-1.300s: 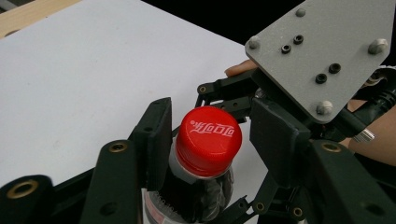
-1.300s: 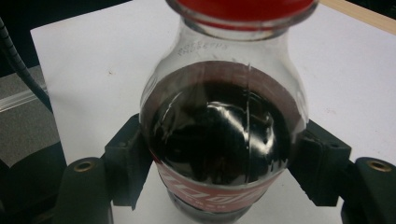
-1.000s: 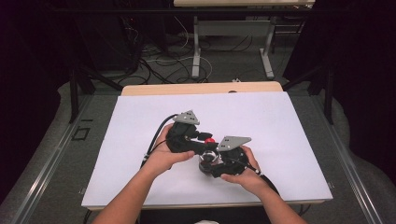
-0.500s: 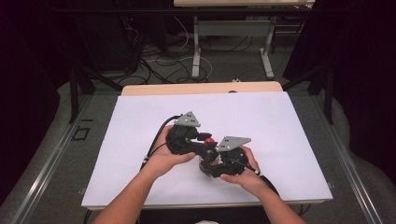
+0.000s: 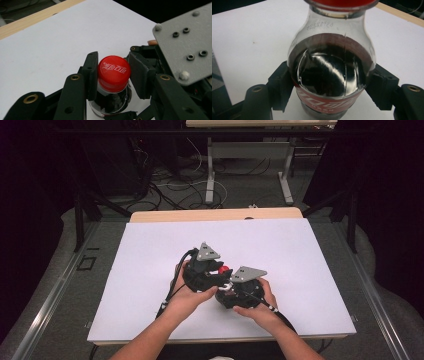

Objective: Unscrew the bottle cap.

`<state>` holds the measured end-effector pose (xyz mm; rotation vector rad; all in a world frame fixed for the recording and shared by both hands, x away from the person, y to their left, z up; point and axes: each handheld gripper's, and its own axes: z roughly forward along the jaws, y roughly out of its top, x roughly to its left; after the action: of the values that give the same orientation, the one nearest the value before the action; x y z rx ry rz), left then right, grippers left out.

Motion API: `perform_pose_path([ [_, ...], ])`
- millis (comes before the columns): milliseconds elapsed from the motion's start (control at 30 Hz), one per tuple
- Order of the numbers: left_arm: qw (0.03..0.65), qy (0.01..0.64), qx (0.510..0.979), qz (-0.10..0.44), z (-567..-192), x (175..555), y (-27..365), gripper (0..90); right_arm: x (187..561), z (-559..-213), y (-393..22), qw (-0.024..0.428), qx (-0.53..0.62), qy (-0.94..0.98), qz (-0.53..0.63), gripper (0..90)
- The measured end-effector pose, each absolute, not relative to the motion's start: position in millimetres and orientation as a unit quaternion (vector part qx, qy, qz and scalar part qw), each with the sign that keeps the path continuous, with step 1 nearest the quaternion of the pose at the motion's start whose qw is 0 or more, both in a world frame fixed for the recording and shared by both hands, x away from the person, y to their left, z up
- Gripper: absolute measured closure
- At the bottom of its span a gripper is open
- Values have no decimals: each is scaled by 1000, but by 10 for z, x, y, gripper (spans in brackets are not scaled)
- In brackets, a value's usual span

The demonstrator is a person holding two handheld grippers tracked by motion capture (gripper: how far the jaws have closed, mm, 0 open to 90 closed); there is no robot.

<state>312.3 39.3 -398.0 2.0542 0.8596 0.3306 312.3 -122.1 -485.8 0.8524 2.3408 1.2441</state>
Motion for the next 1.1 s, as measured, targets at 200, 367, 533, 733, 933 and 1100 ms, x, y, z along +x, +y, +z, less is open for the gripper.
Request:
perform_pose_path([
  [200, 430, 332, 829, 131, -3962, 3153, 403, 564, 3132, -4850, -1241, 172, 301, 826, 443, 297],
  [367, 437, 314, 838, 92, -3908, 3221, 531, 470, 3121, -4813, -1250, 153, 281, 832, 453, 296],
  [533, 463, 275, 841, 50, -3870, 3288, 672, 441, 3117, -4811, -1244, 139, 277, 834, 457, 296],
  [733, 460, 230, 856, 38, -3856, 3284, 758, 477, 3126, -4799, -1261, 132, 273, 836, 457, 296],
  [933, 460, 186, 868, 19, -3904, 3336, 750, 505, 3116, -4803, -1246, 117, 265, 839, 461, 296],
  [1100, 470, 179, 865, -3, -3931, 3409, 746, 535, 3104, -4800, -1235, 110, 255, 841, 464, 296],
])
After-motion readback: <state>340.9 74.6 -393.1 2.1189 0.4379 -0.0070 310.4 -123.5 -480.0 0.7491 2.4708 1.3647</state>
